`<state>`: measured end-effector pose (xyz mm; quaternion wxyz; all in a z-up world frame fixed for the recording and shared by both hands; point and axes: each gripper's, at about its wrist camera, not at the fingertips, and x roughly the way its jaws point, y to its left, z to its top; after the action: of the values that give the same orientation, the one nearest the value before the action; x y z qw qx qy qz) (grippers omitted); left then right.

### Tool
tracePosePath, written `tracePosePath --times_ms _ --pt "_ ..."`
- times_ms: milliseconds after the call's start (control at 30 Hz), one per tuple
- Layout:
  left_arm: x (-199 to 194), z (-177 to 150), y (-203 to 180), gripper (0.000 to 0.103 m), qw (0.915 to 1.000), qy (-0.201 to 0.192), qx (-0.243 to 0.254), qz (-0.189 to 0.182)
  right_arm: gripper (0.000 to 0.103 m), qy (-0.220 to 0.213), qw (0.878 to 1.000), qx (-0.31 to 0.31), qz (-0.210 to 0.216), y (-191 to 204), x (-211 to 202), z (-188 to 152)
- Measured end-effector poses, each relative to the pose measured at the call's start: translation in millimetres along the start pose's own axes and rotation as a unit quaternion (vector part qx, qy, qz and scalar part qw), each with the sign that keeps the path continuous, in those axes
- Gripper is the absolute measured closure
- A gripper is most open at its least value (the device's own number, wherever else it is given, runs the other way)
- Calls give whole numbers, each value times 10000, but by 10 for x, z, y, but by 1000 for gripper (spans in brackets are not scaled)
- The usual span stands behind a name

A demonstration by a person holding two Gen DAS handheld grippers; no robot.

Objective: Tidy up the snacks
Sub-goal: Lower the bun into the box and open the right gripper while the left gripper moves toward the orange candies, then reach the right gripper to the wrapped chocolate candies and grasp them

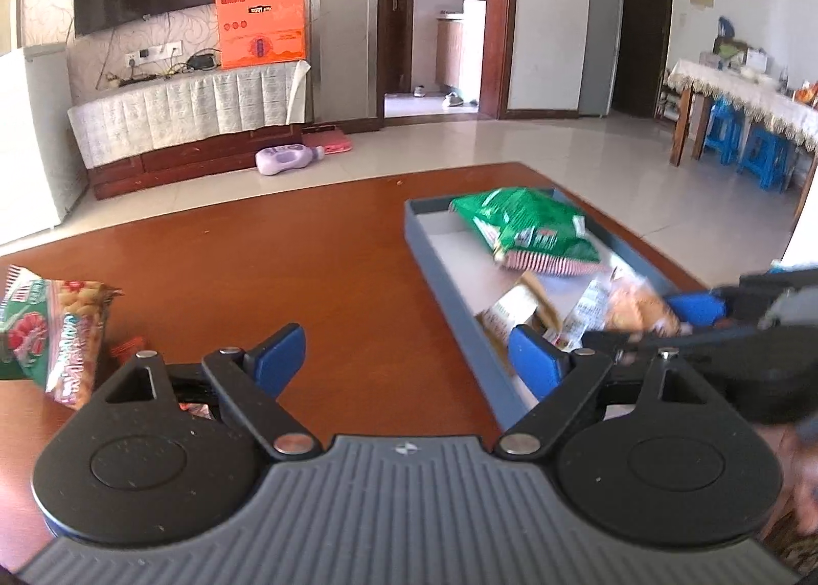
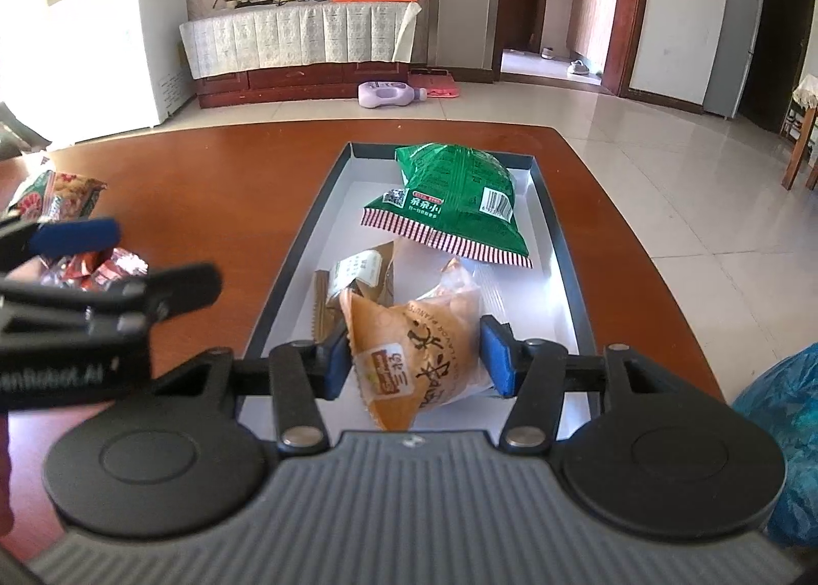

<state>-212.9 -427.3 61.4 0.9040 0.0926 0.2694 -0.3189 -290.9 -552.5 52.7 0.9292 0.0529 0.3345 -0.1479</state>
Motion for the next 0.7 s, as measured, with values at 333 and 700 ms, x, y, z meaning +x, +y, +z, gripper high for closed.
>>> tracePosePath --times_ms 333,700 --pt "-272 -200 72 10 9996 57 118 235 44 3 10000 -1 -75 60 -13 -16" --pt "-441 -296 266 8 9991 77 -60 417 28 -296 9995 -122 -69 217 -134 18"
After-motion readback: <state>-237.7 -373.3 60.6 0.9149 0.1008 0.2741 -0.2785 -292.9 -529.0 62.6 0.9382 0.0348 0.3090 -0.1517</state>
